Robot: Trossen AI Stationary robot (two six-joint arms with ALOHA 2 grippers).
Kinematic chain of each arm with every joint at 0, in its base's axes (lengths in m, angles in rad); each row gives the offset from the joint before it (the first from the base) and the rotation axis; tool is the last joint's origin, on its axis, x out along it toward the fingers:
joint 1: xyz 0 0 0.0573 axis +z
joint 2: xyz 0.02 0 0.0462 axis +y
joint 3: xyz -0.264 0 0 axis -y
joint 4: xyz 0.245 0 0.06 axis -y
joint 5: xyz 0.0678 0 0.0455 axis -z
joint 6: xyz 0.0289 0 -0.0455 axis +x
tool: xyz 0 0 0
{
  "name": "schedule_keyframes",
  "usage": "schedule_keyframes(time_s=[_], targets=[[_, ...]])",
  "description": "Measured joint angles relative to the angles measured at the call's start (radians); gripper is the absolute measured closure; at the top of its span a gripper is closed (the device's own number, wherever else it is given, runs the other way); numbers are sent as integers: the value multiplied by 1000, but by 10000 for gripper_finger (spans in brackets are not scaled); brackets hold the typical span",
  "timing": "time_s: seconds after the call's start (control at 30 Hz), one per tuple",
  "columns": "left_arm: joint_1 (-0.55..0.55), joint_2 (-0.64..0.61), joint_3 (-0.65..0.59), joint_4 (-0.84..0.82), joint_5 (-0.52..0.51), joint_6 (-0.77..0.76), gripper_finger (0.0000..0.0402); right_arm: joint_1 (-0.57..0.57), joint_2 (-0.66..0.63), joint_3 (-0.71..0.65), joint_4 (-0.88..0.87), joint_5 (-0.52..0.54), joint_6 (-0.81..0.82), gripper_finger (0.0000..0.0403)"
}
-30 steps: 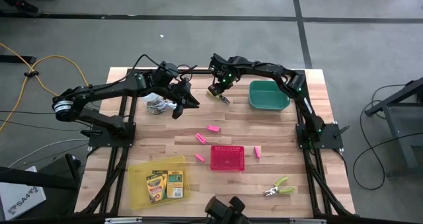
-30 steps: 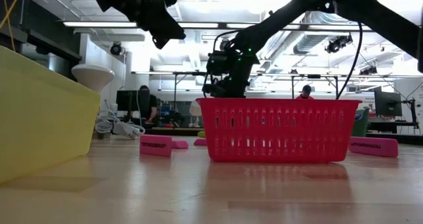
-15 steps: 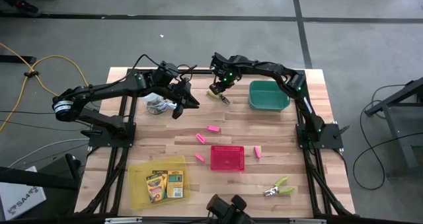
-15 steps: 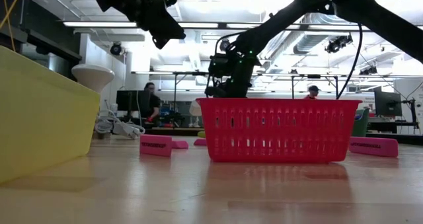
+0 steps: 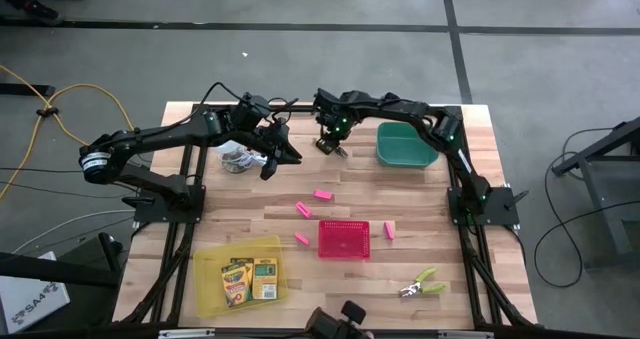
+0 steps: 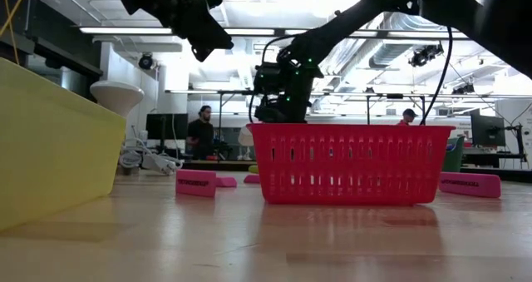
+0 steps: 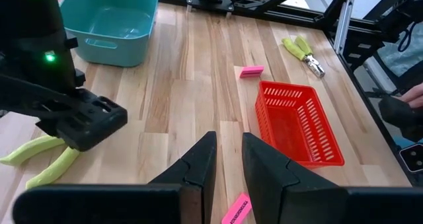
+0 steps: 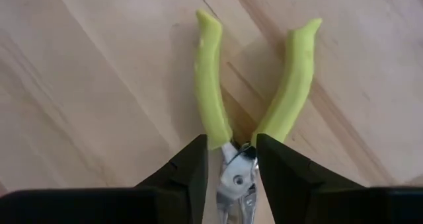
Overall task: Pick & Place School Supplies
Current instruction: Put the top bright green hole punch into the green bin
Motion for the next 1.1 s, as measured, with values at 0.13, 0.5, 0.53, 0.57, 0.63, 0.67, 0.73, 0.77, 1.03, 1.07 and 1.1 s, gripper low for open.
schedule_keyframes(time_s=[0.13, 0.5, 0.53, 0.57, 0.63, 0.67, 0.73, 0.77, 1.03, 1.07, 1.1], targets=[[0, 0, 0, 0, 0, 0, 333, 19, -1, 2, 8, 57, -58, 284], [0, 0, 0, 0, 0, 0, 333, 46, -2, 2, -9, 166, -84, 284], [0, 0, 0, 0, 0, 0, 333, 44, -2, 2, -25, 167, -82, 284], [0, 0, 0, 0, 0, 0, 333, 41, -4, 2, -49, 163, -76, 284], [0, 0, 0, 0, -1, 0, 333, 36, -5, 2, -92, 153, -58, 284], [0, 0, 0, 0, -1, 0, 333, 35, -5, 2, -107, 148, -51, 284], [0, 0, 0, 0, -1, 0, 333, 35, -5, 2, -135, 151, -49, 284], [0, 0, 0, 0, -1, 0, 333, 36, -5, 2, -142, 155, -49, 284], [0, 0, 0, 0, -1, 0, 333, 47, -5, 2, -144, 126, -49, 284], [0, 0, 0, 0, -1, 0, 333, 46, -5, 2, -144, 109, -49, 284], [0, 0, 0, 0, -1, 0, 333, 46, -5, 2, -143, 95, -49, 284]])
